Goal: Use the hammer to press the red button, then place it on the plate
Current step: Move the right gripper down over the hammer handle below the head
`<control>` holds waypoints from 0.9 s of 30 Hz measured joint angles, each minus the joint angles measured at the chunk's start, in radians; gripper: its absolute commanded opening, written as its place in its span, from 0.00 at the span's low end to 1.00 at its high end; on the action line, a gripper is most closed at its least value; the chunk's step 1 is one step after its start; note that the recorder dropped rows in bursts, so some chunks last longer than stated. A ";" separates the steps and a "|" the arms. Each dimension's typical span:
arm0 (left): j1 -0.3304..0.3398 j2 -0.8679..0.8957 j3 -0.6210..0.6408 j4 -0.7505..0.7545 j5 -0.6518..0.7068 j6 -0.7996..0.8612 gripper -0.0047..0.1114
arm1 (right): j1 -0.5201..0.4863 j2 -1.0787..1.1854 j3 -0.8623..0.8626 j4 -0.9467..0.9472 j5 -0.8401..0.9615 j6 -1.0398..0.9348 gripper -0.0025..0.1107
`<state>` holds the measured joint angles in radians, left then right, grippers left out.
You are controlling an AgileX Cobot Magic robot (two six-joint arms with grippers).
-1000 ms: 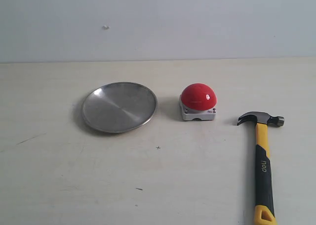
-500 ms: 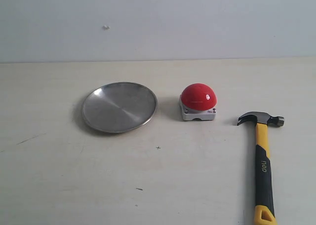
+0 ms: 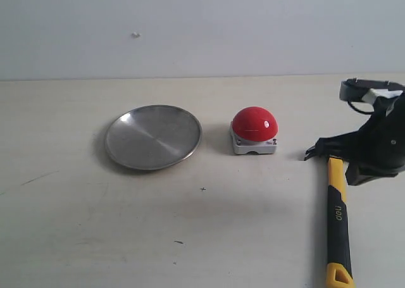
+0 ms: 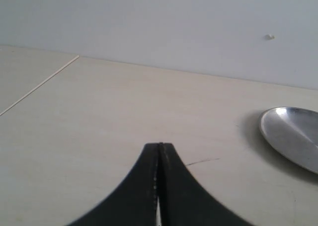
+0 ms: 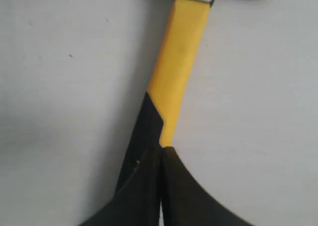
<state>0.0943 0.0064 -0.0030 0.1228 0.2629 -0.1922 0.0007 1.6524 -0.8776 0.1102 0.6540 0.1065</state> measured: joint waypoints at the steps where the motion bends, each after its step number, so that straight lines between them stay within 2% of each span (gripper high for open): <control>1: 0.000 0.000 0.000 0.000 0.000 0.000 0.04 | 0.000 0.019 0.000 -0.007 0.005 0.010 0.07; 6: 0.000 0.000 0.000 0.000 0.000 0.000 0.04 | 0.000 0.091 -0.028 -0.016 0.029 0.027 0.23; 10: 0.000 0.000 0.000 0.000 0.000 0.000 0.04 | 0.000 0.096 -0.084 -0.011 0.050 0.035 0.45; 12: 0.000 0.000 0.000 0.000 0.000 0.000 0.04 | 0.000 0.096 -0.124 -0.001 0.099 -0.008 0.51; 15: 0.000 0.000 0.000 0.000 0.000 0.000 0.04 | 0.000 0.096 -0.167 -0.060 0.125 -0.017 0.54; 18: 0.000 0.000 0.000 0.000 0.000 0.000 0.04 | -0.004 0.096 -0.183 -0.110 0.116 0.079 0.54; 27: -0.019 0.000 0.000 0.000 0.000 0.000 0.04 | -0.004 0.160 -0.203 -0.125 0.041 0.257 0.54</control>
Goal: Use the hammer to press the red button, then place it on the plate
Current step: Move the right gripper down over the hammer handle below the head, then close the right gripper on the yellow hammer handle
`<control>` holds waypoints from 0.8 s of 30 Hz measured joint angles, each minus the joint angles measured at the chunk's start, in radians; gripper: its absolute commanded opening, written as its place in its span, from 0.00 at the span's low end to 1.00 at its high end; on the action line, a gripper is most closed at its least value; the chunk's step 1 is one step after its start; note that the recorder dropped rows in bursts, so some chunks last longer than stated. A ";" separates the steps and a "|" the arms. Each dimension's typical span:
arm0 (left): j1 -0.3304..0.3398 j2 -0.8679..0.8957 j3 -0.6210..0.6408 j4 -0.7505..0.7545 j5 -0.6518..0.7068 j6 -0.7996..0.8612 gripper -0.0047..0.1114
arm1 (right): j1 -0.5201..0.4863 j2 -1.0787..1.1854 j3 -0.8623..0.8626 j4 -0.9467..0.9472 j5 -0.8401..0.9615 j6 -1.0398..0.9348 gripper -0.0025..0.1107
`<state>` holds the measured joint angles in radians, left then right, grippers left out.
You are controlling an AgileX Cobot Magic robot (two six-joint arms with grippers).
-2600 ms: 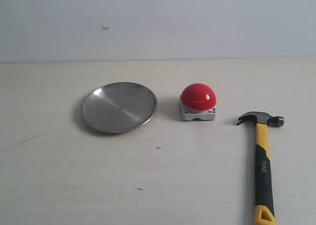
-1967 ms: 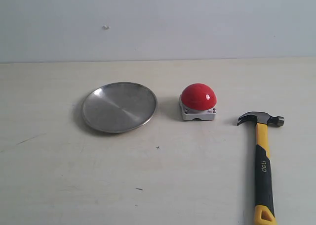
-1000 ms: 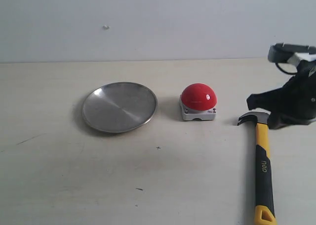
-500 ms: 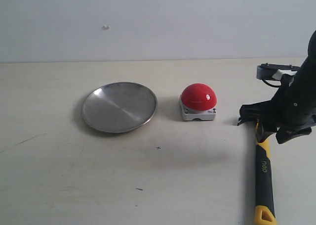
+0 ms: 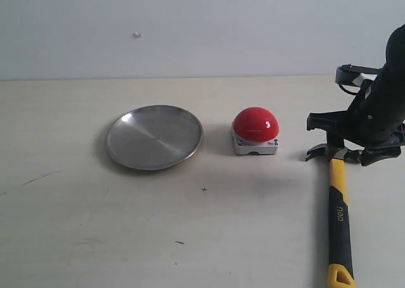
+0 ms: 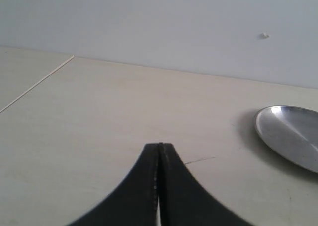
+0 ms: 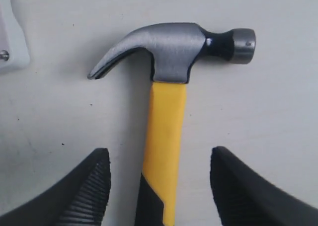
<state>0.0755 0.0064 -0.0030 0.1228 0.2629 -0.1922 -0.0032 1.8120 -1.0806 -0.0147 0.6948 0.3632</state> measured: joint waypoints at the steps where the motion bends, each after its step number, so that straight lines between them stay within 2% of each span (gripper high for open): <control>1: 0.000 0.000 0.000 0.000 0.000 0.000 0.04 | 0.000 0.012 -0.002 0.000 -0.002 0.001 0.54; 9: -0.015 0.000 0.000 0.000 0.000 0.000 0.04 | 0.000 0.122 -0.053 0.000 -0.012 0.029 0.53; 24: -0.058 0.000 0.000 0.000 0.000 0.000 0.04 | 0.000 0.145 -0.058 0.000 -0.010 0.110 0.51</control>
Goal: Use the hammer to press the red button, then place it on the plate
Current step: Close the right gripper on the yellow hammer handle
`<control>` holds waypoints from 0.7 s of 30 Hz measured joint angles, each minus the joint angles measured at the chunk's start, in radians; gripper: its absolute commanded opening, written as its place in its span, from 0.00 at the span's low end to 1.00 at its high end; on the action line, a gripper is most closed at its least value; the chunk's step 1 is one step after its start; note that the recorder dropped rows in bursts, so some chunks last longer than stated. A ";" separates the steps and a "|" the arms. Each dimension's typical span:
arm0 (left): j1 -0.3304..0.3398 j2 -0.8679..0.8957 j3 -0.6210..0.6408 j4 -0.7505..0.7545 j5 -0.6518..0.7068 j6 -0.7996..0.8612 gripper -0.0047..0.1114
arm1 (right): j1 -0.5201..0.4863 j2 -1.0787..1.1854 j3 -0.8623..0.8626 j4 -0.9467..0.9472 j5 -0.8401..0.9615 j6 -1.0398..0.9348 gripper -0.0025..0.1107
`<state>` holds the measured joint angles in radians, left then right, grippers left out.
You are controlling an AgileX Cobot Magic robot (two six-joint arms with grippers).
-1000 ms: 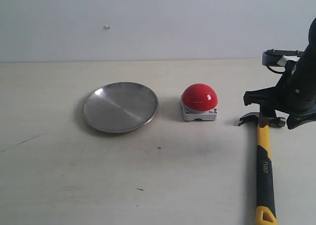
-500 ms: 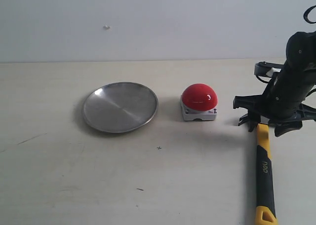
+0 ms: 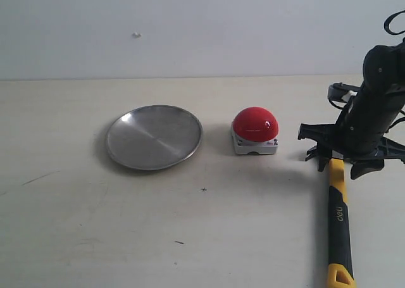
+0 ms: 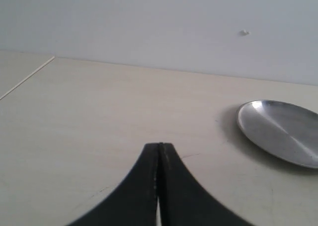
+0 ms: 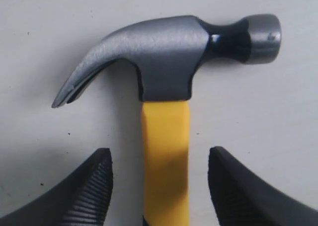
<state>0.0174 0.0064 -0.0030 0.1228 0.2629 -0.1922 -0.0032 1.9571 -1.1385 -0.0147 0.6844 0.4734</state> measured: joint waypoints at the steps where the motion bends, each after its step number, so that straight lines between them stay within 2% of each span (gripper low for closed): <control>1: 0.000 0.000 0.000 0.000 0.000 0.000 0.04 | 0.000 0.000 0.000 0.000 0.000 0.000 0.51; 6: -0.023 0.000 0.000 0.000 0.000 0.000 0.04 | 0.000 0.014 -0.006 -0.002 0.017 0.000 0.51; 21: -0.023 0.000 0.000 0.000 0.000 0.000 0.04 | 0.000 0.067 -0.061 -0.028 0.054 -0.004 0.50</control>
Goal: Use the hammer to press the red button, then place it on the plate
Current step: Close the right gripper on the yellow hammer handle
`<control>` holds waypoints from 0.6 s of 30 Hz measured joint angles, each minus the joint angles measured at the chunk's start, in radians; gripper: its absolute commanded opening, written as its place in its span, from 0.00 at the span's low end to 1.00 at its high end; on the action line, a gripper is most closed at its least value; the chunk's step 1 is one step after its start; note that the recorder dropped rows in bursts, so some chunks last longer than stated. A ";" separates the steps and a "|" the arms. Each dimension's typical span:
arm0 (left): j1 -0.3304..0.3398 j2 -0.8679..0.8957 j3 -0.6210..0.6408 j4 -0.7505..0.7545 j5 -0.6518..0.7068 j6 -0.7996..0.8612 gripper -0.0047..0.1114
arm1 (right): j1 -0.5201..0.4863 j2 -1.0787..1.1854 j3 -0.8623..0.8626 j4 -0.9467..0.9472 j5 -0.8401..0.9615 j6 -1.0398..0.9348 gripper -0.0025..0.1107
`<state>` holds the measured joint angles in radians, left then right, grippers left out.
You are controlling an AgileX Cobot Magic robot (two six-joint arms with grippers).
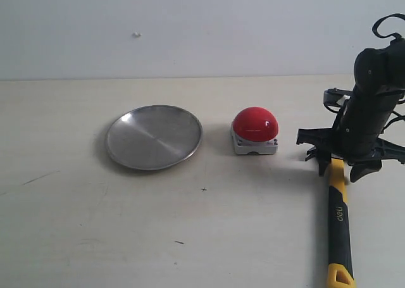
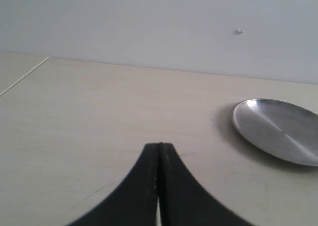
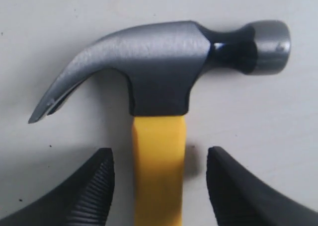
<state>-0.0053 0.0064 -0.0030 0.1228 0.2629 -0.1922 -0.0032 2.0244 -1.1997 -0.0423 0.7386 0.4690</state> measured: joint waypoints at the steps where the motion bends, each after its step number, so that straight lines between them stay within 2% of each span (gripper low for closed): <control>1: 0.000 0.000 0.000 0.000 0.000 0.000 0.04 | 0.000 0.004 0.000 -0.002 0.001 -0.003 0.50; 7: -0.002 0.000 0.000 0.000 0.000 0.000 0.04 | 0.000 0.022 -0.004 -0.005 0.016 -0.024 0.49; 12: -0.011 0.000 0.000 0.000 0.000 0.000 0.04 | 0.000 0.028 -0.011 -0.008 0.016 -0.033 0.41; 18: -0.011 0.000 0.000 0.000 0.000 0.000 0.04 | -0.002 0.028 -0.011 -0.001 -0.003 -0.036 0.02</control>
<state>-0.0164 0.0064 -0.0030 0.1228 0.2629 -0.1922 -0.0048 2.0527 -1.2110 -0.0430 0.7360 0.4335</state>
